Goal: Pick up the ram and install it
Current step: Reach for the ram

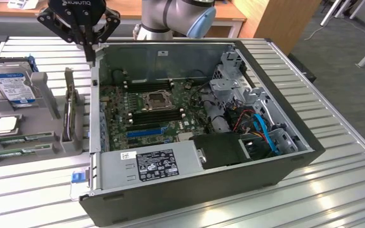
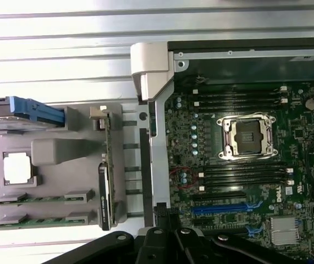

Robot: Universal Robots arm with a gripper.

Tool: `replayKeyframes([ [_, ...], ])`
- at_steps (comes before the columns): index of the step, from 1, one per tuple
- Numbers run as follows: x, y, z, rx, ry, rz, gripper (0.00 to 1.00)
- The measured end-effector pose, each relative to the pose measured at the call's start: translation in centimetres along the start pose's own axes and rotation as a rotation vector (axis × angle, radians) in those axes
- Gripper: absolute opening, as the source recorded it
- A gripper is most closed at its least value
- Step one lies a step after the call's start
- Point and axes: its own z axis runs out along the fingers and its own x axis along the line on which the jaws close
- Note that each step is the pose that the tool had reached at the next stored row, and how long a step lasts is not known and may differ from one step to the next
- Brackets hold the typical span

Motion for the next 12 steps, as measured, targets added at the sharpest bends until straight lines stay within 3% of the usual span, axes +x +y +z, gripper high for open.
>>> replayKeyframes([
  [12, 2.2, -0.16, -0.06, 0.0000, 0.0000, 0.000, 0.10],
])
